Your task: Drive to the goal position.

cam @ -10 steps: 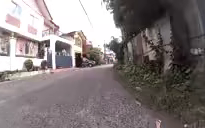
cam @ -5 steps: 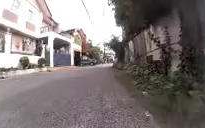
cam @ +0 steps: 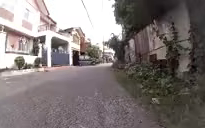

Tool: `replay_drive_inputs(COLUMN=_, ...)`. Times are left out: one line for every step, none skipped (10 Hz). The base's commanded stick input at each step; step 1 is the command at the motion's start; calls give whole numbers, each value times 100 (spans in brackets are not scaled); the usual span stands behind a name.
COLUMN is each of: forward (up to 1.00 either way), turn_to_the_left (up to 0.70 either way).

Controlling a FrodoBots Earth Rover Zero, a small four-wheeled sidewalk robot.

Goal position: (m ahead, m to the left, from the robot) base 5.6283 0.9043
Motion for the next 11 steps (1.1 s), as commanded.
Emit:
replay_drive_inputs(forward=70, turn_to_the_left=0)
replay_drive_inputs(forward=70, turn_to_the_left=0)
replay_drive_inputs(forward=70, turn_to_the_left=0)
replay_drive_inputs(forward=70, turn_to_the_left=0)
replay_drive_inputs(forward=70, turn_to_the_left=0)
replay_drive_inputs(forward=70, turn_to_the_left=0)
replay_drive_inputs(forward=70, turn_to_the_left=0)
replay_drive_inputs(forward=70, turn_to_the_left=0)
replay_drive_inputs(forward=70, turn_to_the_left=0)
replay_drive_inputs(forward=70, turn_to_the_left=0)
replay_drive_inputs(forward=70, turn_to_the_left=0)
